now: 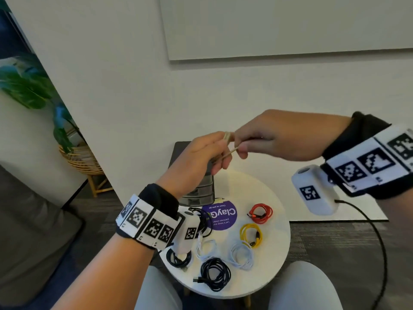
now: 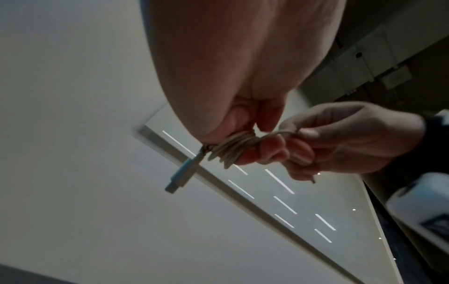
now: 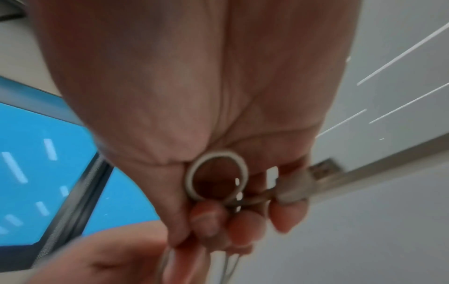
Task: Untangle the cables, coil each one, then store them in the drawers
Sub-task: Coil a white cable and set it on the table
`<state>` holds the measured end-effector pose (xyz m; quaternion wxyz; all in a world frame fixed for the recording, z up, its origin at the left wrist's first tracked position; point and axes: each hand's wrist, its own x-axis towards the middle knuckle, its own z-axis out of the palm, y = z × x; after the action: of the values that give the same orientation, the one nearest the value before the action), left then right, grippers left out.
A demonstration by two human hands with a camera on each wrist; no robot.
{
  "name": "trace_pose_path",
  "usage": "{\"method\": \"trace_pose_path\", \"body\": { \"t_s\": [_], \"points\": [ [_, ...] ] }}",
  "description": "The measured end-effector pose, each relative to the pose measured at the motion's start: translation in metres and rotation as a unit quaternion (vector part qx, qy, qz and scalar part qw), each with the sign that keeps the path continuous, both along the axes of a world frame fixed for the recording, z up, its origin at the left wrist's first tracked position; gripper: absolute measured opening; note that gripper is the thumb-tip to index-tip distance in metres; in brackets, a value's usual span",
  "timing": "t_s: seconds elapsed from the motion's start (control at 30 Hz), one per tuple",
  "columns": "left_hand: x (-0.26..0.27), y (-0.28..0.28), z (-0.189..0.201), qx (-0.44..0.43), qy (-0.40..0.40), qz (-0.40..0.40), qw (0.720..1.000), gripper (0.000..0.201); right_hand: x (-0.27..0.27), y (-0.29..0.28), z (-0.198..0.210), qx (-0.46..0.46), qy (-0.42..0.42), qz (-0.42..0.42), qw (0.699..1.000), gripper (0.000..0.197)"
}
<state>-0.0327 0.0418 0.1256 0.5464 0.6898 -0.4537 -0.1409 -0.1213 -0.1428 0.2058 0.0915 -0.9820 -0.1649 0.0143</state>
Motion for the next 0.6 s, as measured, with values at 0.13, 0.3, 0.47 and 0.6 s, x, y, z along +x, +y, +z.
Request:
{"method": "trace_pose_path", "body": {
  "t_s": [0.13, 0.3, 0.47, 0.6],
  "points": [
    [-0.005, 0.0, 0.004, 0.027, 0.027, -0.022, 0.999, 0.028, -0.001, -0.02, -0.007, 0.059, -0.039, -0.019, 0.997, 0.028],
    [0.007, 0.022, 0.002, -0.016, 0.135, -0.039, 0.99, 0.03, -0.007, -0.039, -0.029, 0.233, -0.077, -0.105, 0.964, 0.05],
    [0.011, 0.027, 0.001, -0.049, 0.217, -0.088, 0.971, 0.03, 0.009, -0.046, -0.064, 0.21, -0.092, -0.09, 0.969, 0.034],
    [0.015, 0.018, -0.002, -0.157, 0.298, -0.082, 0.938, 0.038, 0.018, -0.027, -0.085, 0.199, -0.102, -0.101, 0.97, 0.029]
  ]
}}
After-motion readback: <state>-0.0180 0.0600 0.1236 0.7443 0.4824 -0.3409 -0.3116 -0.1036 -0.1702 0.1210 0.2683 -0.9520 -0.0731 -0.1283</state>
